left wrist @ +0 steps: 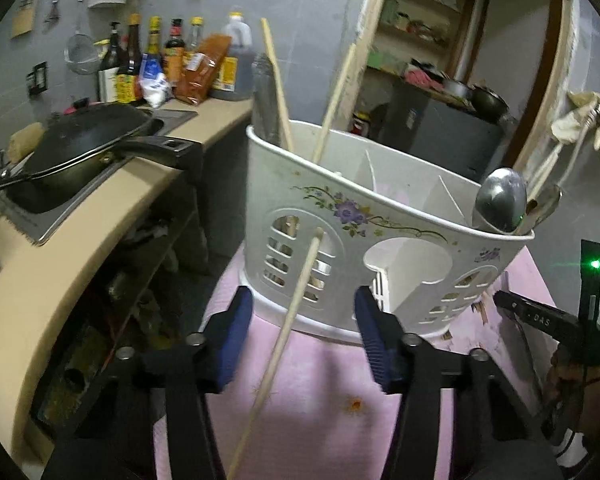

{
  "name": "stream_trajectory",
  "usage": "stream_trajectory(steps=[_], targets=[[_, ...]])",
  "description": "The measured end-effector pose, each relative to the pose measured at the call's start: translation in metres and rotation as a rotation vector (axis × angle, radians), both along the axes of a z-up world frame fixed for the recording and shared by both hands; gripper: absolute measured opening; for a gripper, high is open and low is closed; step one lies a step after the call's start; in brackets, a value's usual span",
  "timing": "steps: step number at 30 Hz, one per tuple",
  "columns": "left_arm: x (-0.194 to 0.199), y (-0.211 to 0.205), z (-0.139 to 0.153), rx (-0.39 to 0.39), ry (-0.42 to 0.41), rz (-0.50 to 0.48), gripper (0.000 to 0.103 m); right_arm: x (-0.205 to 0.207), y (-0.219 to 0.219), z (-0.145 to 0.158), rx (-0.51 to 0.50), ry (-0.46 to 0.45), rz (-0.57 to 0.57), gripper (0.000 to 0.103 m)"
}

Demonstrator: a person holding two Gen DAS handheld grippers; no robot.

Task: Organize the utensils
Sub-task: 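Grasp the silver fork with the right tool while the left tool grasps the fallen chopstick, then lift the fork and chopstick and carry them over the caddy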

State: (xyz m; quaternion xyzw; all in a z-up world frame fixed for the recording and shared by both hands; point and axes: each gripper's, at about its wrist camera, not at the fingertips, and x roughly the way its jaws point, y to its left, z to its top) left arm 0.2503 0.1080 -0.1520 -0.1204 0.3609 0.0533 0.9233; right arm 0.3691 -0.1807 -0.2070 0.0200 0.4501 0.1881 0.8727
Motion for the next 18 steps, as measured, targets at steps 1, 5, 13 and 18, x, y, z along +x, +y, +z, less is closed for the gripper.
stream_trajectory(steps=[1, 5, 13, 18], targets=[[0.002, 0.000, 0.000, 0.001, 0.011, -0.017, 0.034, 0.000, 0.003, 0.000, 0.000, 0.001, 0.004, 0.024], [0.012, -0.004, -0.005, 0.023, 0.071, -0.057, 0.008, -0.014, 0.015, 0.002, 0.008, 0.012, 0.033, 0.024], [0.010, -0.004, -0.006, -0.017, 0.108, -0.083, 0.002, -0.052, 0.042, 0.005, 0.024, 0.045, 0.095, 0.023], [0.007, 0.001, -0.003, -0.040, 0.126, -0.106, 0.002, -0.054, 0.053, 0.005, -0.021, 0.041, 0.105, 0.026]])
